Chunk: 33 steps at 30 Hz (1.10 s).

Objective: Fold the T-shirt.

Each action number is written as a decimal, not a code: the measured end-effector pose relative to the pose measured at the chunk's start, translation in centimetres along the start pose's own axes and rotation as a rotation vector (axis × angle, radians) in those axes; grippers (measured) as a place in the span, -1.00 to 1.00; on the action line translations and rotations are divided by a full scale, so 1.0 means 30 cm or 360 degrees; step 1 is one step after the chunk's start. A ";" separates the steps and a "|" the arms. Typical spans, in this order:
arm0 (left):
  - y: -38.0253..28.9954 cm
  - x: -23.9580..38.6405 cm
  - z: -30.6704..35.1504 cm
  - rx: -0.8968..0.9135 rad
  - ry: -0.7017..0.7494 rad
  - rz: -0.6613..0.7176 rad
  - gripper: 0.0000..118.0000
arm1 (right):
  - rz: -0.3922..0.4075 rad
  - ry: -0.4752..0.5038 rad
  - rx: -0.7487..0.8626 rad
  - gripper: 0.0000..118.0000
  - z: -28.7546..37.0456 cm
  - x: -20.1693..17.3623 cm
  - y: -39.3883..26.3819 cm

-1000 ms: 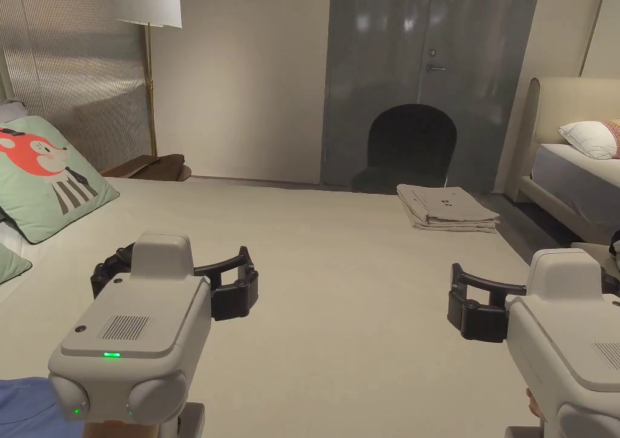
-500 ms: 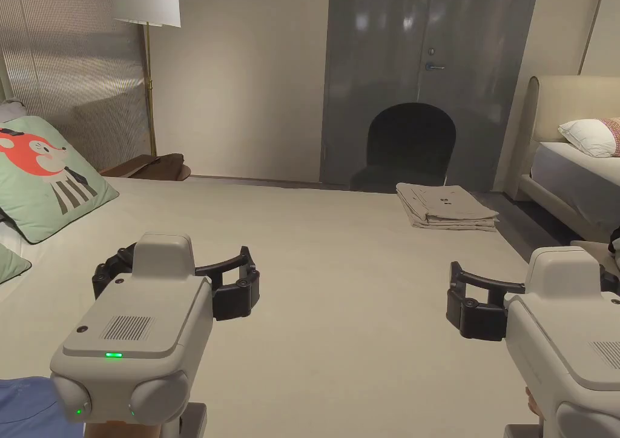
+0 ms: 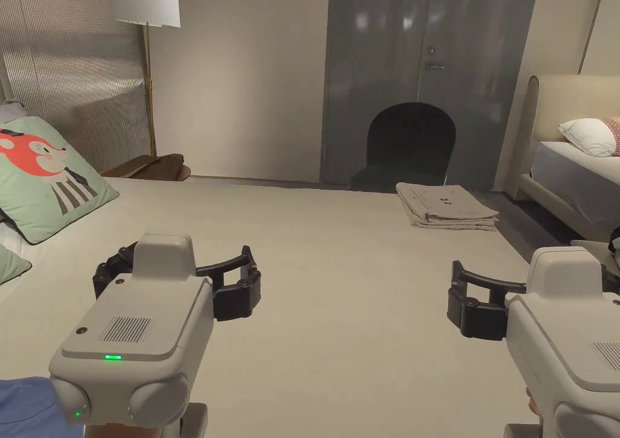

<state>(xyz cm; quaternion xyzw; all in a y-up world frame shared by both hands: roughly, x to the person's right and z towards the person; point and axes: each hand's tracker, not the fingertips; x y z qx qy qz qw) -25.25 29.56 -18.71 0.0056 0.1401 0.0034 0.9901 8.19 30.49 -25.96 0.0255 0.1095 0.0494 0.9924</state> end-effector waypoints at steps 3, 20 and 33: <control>0.002 0.004 0.002 -0.0001 -0.0004 0.0002 0.86 | -0.0003 0.0004 -0.0005 0.99 -0.005 0.006 -0.005; 0.028 0.019 0.034 0.0039 -0.0013 -0.0021 -1.00 | 0.0023 -0.0018 0.0084 -1.00 0.017 0.002 0.008; 0.062 -0.388 0.217 0.0007 0.0502 -0.0016 -1.00 | -0.0008 0.0510 0.0125 -1.00 -0.093 -0.437 0.025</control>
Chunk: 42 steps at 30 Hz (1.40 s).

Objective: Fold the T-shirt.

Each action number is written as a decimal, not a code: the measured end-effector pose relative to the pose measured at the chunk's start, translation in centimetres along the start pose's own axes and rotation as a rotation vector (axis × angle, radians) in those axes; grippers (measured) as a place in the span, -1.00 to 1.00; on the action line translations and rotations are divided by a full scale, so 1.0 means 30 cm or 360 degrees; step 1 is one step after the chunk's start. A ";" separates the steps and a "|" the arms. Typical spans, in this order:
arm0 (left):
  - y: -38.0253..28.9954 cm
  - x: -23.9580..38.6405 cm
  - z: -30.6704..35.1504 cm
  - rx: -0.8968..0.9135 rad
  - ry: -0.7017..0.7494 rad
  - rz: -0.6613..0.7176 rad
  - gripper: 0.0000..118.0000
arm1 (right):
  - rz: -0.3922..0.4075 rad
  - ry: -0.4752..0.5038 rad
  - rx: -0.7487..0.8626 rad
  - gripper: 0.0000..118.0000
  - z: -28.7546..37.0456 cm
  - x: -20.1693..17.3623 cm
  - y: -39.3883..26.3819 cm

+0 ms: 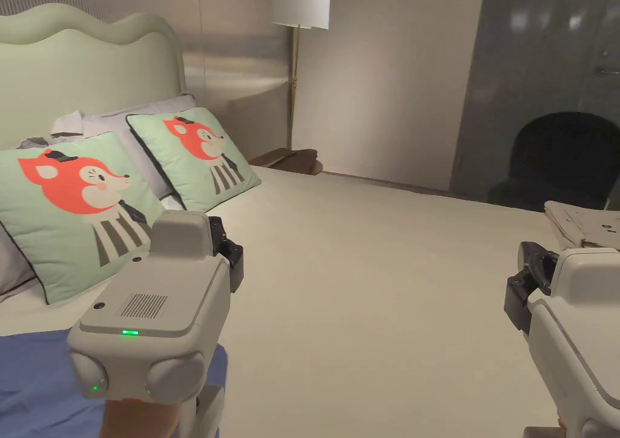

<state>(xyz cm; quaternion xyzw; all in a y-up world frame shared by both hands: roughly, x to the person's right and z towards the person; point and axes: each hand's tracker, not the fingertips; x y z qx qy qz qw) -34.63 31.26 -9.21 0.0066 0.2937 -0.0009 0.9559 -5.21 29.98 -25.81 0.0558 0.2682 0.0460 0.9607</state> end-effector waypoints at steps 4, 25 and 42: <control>-0.024 -0.116 0.023 -0.0050 0.0113 -0.0007 -1.00 | -0.0028 0.0135 -0.0014 -1.00 -0.057 -0.117 -0.015; -0.590 -0.171 -0.217 -0.1051 0.0057 0.0156 -1.00 | 0.0036 0.0181 -0.0476 -1.00 -0.195 -0.212 -0.319; -0.802 -0.158 -0.231 -0.1365 0.0147 0.0072 0.32 | 0.0025 0.0175 -0.0567 -1.00 -0.178 -0.193 -0.369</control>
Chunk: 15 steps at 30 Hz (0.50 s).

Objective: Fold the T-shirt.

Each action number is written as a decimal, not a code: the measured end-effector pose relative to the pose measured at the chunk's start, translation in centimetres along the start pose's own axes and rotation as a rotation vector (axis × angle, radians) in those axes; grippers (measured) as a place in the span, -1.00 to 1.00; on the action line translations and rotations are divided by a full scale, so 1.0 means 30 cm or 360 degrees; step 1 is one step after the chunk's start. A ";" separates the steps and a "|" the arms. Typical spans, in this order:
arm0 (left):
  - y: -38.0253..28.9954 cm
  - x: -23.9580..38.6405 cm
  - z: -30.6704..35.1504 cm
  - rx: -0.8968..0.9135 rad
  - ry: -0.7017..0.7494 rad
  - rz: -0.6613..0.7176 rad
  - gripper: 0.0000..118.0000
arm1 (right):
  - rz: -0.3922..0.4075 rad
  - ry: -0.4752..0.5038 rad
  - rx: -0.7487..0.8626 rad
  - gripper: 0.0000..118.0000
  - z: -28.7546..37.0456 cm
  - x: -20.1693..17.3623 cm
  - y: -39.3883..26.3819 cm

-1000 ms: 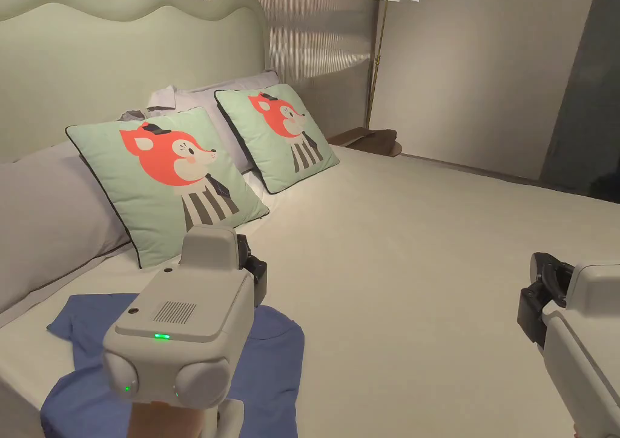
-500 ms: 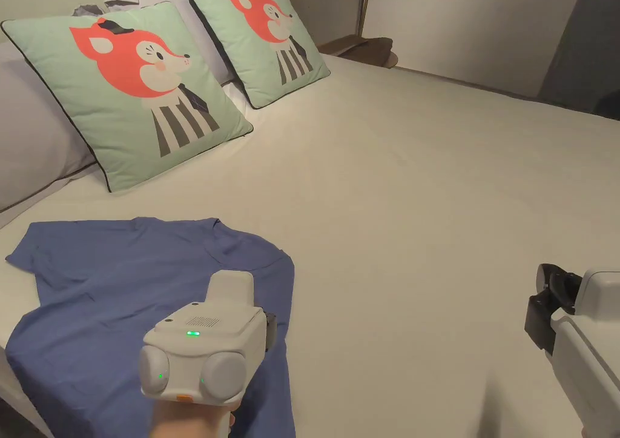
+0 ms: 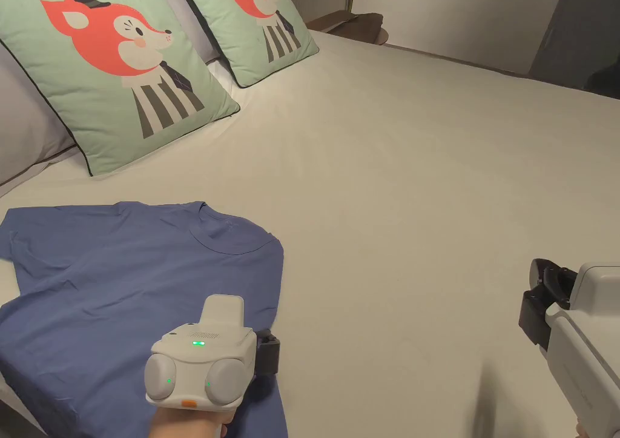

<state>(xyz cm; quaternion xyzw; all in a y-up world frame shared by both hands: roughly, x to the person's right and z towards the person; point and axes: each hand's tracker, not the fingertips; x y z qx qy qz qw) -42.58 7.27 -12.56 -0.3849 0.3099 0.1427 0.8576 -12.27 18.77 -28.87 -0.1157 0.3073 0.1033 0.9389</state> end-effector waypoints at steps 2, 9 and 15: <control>0.013 -0.006 0.019 0.0014 0.0013 0.0013 -0.27 | 0.0001 -0.0001 0.0005 -1.00 0.006 0.006 -0.002; 0.113 -0.053 0.141 0.0192 -0.0021 0.0172 -0.92 | -0.0022 -0.0018 0.0074 -1.00 0.080 0.046 0.031; 0.253 0.014 0.341 0.0507 -0.0209 0.0259 -0.92 | -0.0062 -0.0078 0.0200 -1.00 0.202 0.122 0.075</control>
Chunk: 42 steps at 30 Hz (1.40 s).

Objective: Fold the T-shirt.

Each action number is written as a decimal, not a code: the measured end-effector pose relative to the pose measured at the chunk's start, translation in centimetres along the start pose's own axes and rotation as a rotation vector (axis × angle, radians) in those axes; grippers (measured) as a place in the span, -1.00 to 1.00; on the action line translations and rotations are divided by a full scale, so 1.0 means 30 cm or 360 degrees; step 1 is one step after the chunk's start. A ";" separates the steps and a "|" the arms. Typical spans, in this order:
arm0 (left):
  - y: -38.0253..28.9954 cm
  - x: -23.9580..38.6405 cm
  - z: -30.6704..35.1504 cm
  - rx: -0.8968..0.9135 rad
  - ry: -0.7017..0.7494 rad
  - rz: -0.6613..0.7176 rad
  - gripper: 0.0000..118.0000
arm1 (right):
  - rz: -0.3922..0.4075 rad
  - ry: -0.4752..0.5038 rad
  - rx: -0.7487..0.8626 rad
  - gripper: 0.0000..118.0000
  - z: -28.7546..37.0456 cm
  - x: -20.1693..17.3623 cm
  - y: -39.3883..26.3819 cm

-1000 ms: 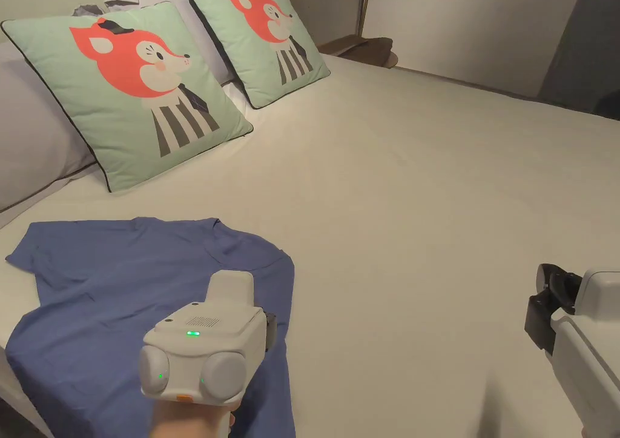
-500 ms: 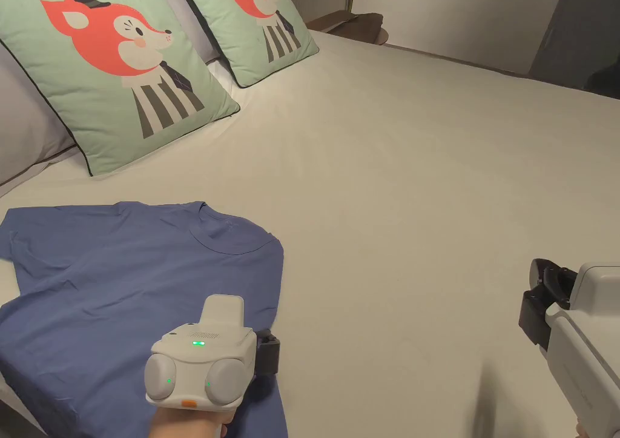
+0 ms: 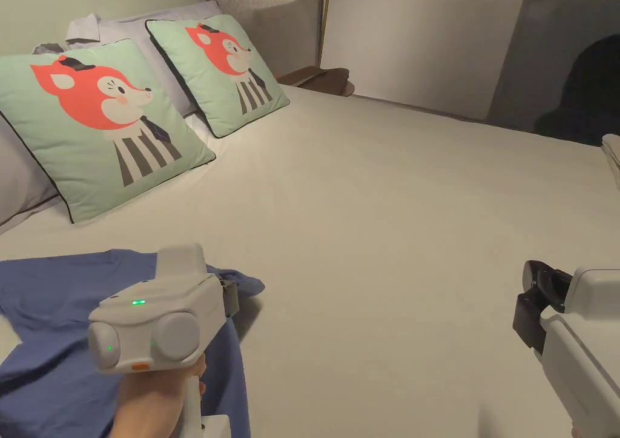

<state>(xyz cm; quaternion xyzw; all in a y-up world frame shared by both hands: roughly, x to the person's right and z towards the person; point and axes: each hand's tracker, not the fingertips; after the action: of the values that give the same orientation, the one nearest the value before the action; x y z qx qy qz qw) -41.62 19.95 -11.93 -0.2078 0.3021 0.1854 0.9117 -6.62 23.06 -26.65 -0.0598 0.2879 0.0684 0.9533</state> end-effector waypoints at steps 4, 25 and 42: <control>0.090 0.174 0.096 0.0167 -0.0237 -0.0067 -0.92 | -0.0025 -0.0084 0.0069 -1.00 0.098 0.083 0.029; -0.450 1.111 0.218 -0.0413 -0.1405 -0.0622 -0.92 | -0.0159 -0.0734 0.0080 -1.00 0.591 0.564 -0.071; -0.664 1.009 0.125 -0.0824 -0.1314 -0.0621 0.63 | -0.0184 -0.0686 0.0010 -1.00 0.567 0.527 -0.132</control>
<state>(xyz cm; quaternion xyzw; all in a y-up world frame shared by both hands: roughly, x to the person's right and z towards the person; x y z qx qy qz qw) -7.94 11.39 -22.87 -0.3885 -0.1824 0.1471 0.8912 16.27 23.31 -21.08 -0.0572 0.0739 0.0239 0.9953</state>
